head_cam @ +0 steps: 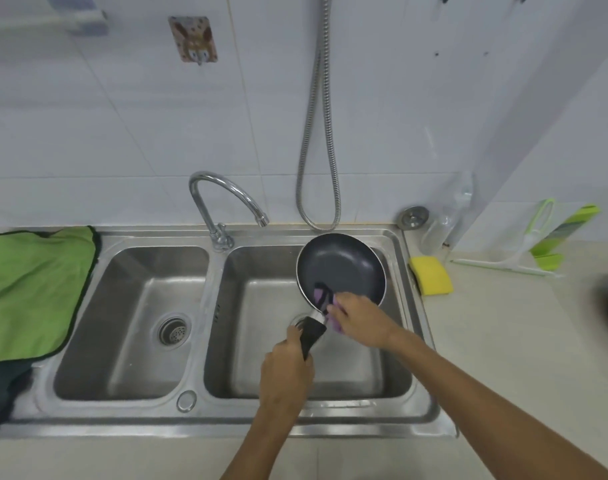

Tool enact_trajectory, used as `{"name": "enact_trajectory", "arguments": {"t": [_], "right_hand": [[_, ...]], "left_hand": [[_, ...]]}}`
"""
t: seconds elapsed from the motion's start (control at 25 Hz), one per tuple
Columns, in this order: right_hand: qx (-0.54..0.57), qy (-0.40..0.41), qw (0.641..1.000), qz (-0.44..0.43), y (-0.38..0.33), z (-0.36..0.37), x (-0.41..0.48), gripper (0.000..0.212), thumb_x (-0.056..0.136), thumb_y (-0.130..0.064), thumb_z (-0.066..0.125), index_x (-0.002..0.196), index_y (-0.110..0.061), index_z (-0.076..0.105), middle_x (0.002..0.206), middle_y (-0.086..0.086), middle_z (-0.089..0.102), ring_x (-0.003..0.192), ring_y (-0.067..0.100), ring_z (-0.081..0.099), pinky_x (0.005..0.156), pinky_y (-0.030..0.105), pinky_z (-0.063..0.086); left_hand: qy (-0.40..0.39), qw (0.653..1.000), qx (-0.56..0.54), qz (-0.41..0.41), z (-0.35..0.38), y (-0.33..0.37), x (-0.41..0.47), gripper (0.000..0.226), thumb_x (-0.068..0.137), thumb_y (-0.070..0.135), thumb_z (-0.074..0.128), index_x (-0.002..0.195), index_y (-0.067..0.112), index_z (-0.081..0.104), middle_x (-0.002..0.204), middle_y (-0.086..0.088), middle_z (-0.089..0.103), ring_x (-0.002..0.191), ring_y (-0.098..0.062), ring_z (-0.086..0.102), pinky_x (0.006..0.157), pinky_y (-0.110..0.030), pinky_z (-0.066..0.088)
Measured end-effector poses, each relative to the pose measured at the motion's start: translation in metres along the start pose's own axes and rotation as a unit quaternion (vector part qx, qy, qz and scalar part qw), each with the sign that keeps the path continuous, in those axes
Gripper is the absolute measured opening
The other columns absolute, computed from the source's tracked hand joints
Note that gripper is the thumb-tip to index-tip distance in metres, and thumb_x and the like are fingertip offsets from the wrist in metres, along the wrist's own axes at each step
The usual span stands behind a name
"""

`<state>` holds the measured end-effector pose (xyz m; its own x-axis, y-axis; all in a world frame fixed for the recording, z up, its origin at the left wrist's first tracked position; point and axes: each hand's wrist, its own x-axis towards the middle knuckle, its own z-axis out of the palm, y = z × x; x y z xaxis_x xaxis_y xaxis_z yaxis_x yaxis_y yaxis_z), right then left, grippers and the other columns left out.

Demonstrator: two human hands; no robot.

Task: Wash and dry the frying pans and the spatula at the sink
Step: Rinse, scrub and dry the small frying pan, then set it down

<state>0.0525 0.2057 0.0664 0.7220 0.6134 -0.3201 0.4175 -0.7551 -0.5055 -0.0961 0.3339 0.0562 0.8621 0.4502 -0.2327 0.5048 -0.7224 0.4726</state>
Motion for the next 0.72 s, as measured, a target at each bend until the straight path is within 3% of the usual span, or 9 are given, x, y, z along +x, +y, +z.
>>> {"name": "enact_trajectory", "arguments": {"t": [0.08,0.16,0.32,0.4,0.44,0.52,0.6,0.64,0.72], "right_hand": [[0.082,0.023,0.996,0.02,-0.011,-0.005,-0.025,0.033,0.104,-0.026,0.053,0.079,-0.005,0.051,0.073,-0.003,0.055,0.064,0.012,0.051,0.062,0.025,0.04],[0.125,0.053,0.989,0.055,0.007,-0.016,-0.053,0.037,0.104,-0.03,0.055,0.078,-0.004,0.052,0.067,-0.002,0.055,0.06,0.011,0.05,0.061,0.027,0.039],[0.098,0.138,0.971,0.167,0.077,-0.023,-0.127,0.034,0.103,-0.022,0.055,0.072,-0.013,0.046,0.063,-0.002,0.054,0.058,0.011,0.05,0.056,0.021,0.036],[0.089,0.109,0.966,0.219,0.108,-0.009,-0.162,0.032,0.104,-0.022,0.052,0.073,-0.017,0.047,0.066,-0.003,0.055,0.061,0.02,0.055,0.056,0.018,0.04],[0.103,0.087,0.963,0.232,0.12,0.001,-0.175,0.027,0.104,-0.021,0.049,0.078,-0.015,0.054,0.07,0.001,0.059,0.064,0.028,0.059,0.059,0.023,0.049],[0.099,0.026,0.97,0.222,0.14,0.028,-0.195,0.023,0.103,-0.016,0.046,0.109,-0.004,0.065,0.1,0.018,0.068,0.088,0.037,0.066,0.08,0.048,0.059],[0.03,0.006,0.98,0.197,0.151,0.051,-0.212,0.039,0.101,-0.016,0.05,0.14,-0.012,0.057,0.144,0.01,0.056,0.132,0.029,0.052,0.111,0.043,0.041],[-0.004,0.032,0.984,0.177,0.157,0.06,-0.219,0.045,0.099,-0.019,0.051,0.143,-0.018,0.054,0.15,0.002,0.051,0.137,0.027,0.046,0.112,0.039,0.039],[0.007,0.038,0.988,0.147,0.164,0.068,-0.222,0.049,0.092,-0.026,0.053,0.14,-0.022,0.056,0.146,-0.006,0.054,0.127,0.031,0.054,0.102,0.035,0.047]], "left_hand": [[-0.026,0.999,-0.013,-0.013,0.016,-0.004,-0.009,0.025,0.095,0.018,0.059,0.118,0.011,0.051,0.097,-0.013,0.071,0.088,-0.033,0.068,0.071,-0.038,0.05],[-0.034,0.999,-0.024,-0.032,0.03,-0.009,-0.015,0.019,0.096,0.02,0.057,0.111,0.011,0.051,0.096,-0.015,0.071,0.088,-0.036,0.068,0.074,-0.042,0.053],[-0.005,0.996,-0.082,-0.033,0.052,-0.002,-0.02,0.023,0.095,0.026,0.064,0.106,0.008,0.055,0.085,-0.02,0.07,0.082,-0.045,0.067,0.064,-0.043,0.048],[-0.003,0.993,-0.116,-0.025,0.059,0.013,-0.027,0.024,0.094,0.025,0.067,0.106,0.007,0.057,0.081,-0.02,0.07,0.078,-0.046,0.066,0.061,-0.04,0.044],[-0.003,0.991,-0.128,-0.025,0.063,0.02,-0.031,0.024,0.094,0.026,0.067,0.106,0.008,0.057,0.08,-0.02,0.069,0.076,-0.045,0.066,0.06,-0.039,0.044],[-0.009,0.989,-0.146,-0.034,0.069,0.034,-0.036,0.022,0.094,0.026,0.067,0.103,0.009,0.056,0.078,-0.015,0.067,0.069,-0.039,0.061,0.059,-0.036,0.042],[-0.014,0.987,-0.158,-0.032,0.073,0.049,-0.047,0.021,0.094,0.025,0.067,0.098,0.01,0.054,0.074,-0.011,0.064,0.063,-0.032,0.056,0.058,-0.033,0.04],[-0.011,0.987,-0.16,-0.025,0.077,0.056,-0.055,0.022,0.094,0.026,0.068,0.097,0.01,0.053,0.073,-0.009,0.063,0.062,-0.03,0.055,0.056,-0.032,0.04],[-0.002,0.986,-0.163,-0.021,0.087,0.07,-0.069,0.026,0.095,0.032,0.068,0.095,0.011,0.052,0.069,-0.005,0.061,0.06,-0.028,0.056,0.054,-0.033,0.04]]}}
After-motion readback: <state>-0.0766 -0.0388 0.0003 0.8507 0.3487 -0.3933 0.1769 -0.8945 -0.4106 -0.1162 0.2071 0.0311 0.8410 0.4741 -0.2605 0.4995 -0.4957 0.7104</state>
